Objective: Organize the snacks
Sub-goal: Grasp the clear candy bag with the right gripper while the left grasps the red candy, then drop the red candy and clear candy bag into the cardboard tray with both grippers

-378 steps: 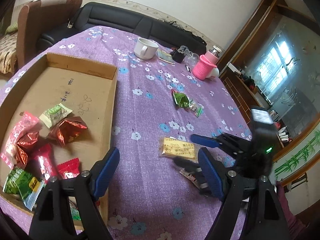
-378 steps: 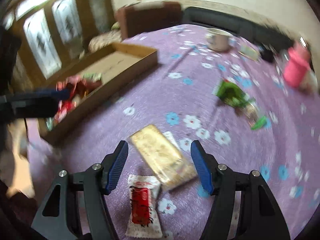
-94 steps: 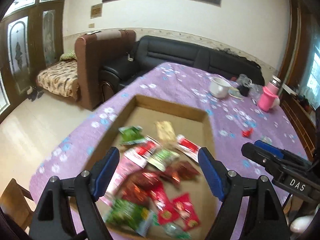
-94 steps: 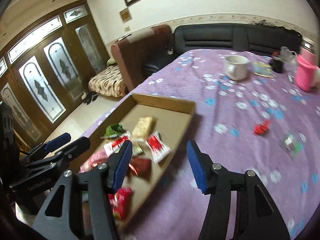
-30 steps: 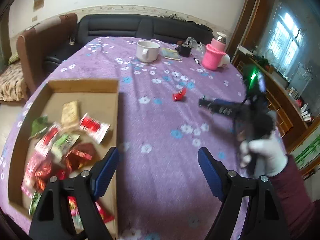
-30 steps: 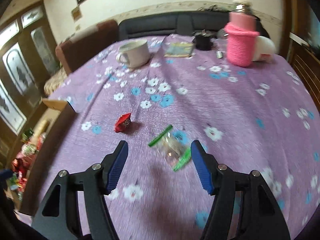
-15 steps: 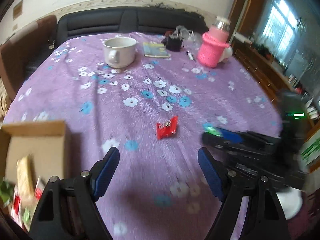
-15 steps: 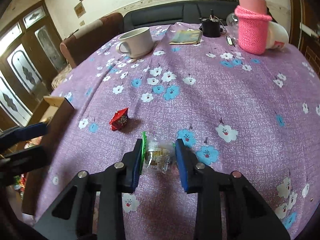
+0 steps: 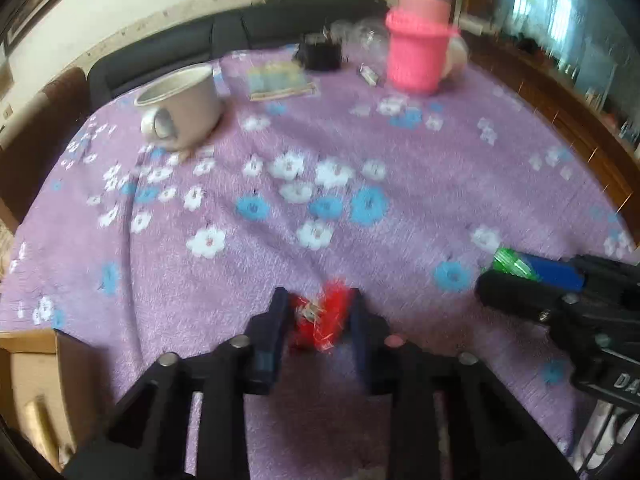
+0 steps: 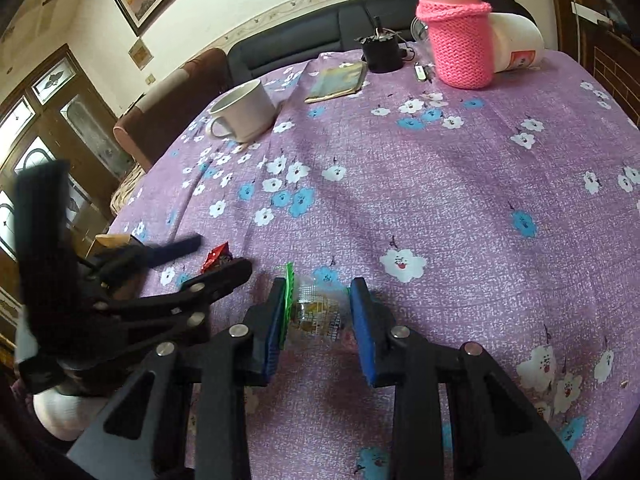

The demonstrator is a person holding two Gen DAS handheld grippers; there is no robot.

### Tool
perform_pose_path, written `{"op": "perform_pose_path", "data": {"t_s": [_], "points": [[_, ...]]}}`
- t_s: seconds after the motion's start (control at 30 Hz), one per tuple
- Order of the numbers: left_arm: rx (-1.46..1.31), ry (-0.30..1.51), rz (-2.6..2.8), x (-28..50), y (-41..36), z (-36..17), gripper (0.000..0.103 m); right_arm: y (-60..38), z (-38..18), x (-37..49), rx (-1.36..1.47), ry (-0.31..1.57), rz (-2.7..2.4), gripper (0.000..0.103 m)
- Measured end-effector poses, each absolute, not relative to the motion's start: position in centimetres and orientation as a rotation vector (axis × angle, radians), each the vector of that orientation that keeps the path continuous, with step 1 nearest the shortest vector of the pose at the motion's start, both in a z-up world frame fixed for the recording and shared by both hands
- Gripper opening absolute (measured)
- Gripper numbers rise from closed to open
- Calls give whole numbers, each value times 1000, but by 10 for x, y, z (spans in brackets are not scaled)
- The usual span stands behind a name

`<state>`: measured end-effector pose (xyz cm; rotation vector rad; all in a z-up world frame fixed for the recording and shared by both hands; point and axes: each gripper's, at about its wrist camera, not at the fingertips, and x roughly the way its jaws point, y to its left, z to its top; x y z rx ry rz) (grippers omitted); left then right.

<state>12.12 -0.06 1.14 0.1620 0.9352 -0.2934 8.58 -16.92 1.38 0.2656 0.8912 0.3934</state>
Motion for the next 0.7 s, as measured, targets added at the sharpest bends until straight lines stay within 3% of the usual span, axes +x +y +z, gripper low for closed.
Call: {"op": "perform_pose_path", "data": {"t_s": [0.4, 0.7], "points": [[38, 868, -318, 75, 30, 54, 14, -163, 23, 76, 294, 849, 452, 33], [-195, 781, -217, 12, 155, 105, 14, -133, 37, 52, 283, 806, 547, 33]]}}
